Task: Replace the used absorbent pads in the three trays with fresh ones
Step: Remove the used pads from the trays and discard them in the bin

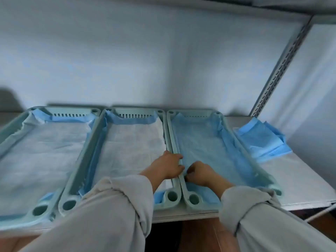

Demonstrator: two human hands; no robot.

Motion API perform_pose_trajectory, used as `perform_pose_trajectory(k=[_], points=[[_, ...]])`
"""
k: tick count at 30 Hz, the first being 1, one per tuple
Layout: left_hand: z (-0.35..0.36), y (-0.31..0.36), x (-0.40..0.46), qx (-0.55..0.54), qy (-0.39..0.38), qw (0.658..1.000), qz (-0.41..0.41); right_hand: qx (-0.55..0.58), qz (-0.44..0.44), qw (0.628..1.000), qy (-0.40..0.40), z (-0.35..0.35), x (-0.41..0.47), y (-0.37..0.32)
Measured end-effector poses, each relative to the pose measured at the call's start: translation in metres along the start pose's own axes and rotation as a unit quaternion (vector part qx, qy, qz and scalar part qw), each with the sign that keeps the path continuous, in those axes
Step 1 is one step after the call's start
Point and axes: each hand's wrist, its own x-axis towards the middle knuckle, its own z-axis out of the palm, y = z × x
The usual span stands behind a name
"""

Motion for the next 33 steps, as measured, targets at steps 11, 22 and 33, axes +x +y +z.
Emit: perform_pose_trajectory(k=[11,22,33], points=[[0.016,-0.003,-0.019,-0.025,0.038,0.999,-0.013,-0.019,-0.013,0.998,-0.057,0.009,-0.009,-0.001],[0.011,0.000,-0.015,0.032,0.079,0.996,-0.001,0.055,-0.006,0.998,0.039,-0.007,-0.016,0.010],[-0.002,0.026,0.009,-0.092,0.071,0.993,-0.003,0.278,-0.003,0.955,0.105,-0.043,-0.015,-0.003]])
